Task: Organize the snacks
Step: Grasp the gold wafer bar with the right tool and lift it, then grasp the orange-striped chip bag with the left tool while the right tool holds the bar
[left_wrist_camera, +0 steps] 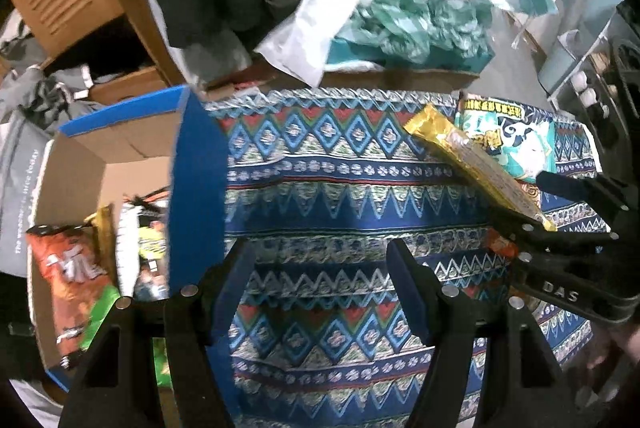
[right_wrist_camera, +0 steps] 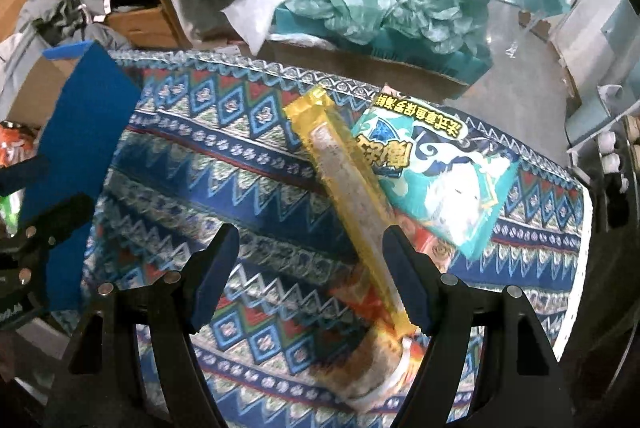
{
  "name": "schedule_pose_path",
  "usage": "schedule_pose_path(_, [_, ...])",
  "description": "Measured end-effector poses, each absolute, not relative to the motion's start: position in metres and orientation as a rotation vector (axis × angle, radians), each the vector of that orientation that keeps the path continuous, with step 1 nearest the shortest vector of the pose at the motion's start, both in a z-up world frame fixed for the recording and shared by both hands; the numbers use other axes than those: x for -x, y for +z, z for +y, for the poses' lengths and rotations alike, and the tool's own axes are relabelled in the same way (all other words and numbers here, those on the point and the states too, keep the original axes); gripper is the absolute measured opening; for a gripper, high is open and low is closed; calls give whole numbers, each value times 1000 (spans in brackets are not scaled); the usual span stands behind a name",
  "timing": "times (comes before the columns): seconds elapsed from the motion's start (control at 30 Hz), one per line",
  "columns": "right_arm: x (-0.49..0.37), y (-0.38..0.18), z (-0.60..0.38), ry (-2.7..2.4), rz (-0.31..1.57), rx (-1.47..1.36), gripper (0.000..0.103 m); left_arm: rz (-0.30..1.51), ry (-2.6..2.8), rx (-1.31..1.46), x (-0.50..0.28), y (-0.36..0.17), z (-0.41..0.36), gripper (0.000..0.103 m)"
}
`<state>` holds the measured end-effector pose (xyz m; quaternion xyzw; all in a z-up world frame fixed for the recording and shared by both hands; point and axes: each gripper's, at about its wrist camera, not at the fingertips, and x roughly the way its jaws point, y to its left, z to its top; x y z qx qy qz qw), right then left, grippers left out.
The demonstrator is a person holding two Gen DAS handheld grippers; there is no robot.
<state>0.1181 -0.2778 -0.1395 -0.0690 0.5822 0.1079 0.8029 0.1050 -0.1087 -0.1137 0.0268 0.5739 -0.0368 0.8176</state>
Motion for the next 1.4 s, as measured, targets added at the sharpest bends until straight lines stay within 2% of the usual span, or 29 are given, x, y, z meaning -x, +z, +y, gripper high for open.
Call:
schedule_pose_path(0.43, [-147, -184, -292, 182, 1280, 166, 75, 1335, -110, -43, -142, -169, -125, 70])
schedule_pose_path(0.6, [-153, -199, -296, 168, 1298, 168, 61, 1369, -127, -21, -147, -184, -130, 70])
schedule_pose_path(0.67, [-155, -203, -297, 161, 1298, 177, 51, 1375, -130, -11, -148, -187, -131, 70])
schedule_pose_path(0.73, [-155, -205, -297, 165, 1296, 182, 46, 1381, -138, -10, -149, -188, -132, 70])
schedule_pose_path(0.97, [-145, -189, -289, 192, 1241, 213, 27, 1367, -157, -13, -145, -182, -139, 70])
schedule_pose_path(1.4, [-114, -136, -317, 167, 1152, 62, 27, 1351, -217, -25, -108, -159, -167, 70])
